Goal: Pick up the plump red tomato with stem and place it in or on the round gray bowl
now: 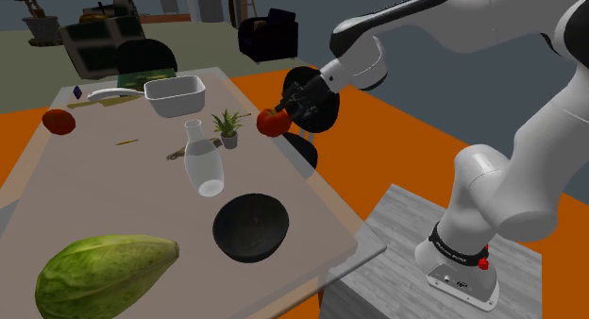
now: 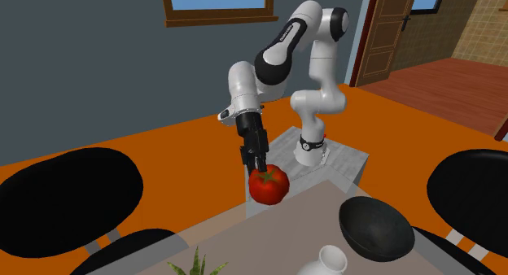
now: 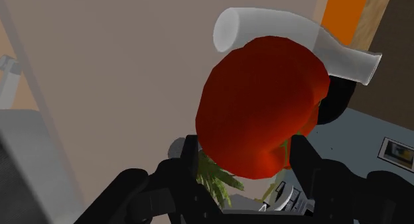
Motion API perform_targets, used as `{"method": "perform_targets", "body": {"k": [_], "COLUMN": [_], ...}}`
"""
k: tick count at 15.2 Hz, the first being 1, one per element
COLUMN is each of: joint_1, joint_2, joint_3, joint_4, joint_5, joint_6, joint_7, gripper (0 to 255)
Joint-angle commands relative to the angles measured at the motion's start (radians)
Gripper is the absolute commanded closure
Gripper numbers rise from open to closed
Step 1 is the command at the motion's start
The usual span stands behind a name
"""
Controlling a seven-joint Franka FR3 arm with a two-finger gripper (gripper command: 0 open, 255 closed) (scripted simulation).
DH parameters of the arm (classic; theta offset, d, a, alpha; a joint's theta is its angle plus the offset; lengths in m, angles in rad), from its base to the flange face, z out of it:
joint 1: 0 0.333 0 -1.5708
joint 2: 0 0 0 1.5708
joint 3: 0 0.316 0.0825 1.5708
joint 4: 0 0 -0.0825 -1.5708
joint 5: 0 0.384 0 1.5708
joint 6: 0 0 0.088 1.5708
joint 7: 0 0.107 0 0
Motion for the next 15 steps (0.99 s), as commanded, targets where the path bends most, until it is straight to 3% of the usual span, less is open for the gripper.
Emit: {"method": "perform_targets", "body": {"k": [1,8,15], "joint_1": [0.009,0.062,0.141], "joint_2": [-0.057,-0.173,-0.218], "joint_3": [0.05,0.229,0.413], "joint_4": [-0.06,-0.196,-0.265], "joint_5": [-0.005,0.036,0.108], "joint_6": [0.061,0.243,0.409], "joint_7": [0.034,0.151,0.283], "gripper": [255,255,255]}}
